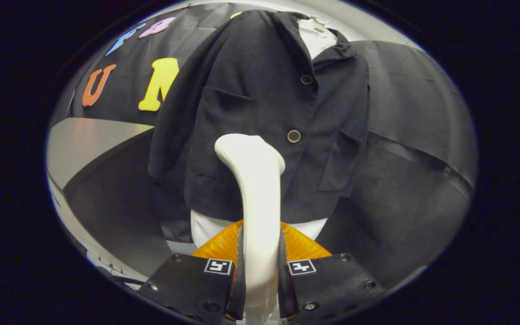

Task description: Iron the clothes twice with a garment steamer, once on the left side and once on the right side.

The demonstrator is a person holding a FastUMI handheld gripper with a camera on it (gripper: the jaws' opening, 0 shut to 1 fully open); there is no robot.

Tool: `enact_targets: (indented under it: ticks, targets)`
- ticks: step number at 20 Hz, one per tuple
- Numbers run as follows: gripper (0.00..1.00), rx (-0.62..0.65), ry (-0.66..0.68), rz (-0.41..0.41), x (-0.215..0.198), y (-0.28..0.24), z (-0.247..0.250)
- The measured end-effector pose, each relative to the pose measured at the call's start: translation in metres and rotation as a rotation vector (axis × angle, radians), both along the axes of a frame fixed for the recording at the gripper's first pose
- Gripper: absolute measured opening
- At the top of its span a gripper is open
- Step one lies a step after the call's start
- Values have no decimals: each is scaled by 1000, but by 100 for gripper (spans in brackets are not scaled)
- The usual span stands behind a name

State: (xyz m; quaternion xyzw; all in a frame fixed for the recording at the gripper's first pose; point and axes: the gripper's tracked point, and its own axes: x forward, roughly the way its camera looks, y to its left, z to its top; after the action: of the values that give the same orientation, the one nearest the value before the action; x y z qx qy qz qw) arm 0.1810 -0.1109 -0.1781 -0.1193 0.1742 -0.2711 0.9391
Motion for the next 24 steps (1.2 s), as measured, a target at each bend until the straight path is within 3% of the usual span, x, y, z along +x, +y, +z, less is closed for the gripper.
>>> enact_targets:
  ticks: [15, 19, 24]
  targets:
    - [32, 18, 115, -155, -29, 5, -87]
    - [32, 31, 2, -195, -53, 9, -34]
    - [32, -23, -224, -212, -76, -22, 101]
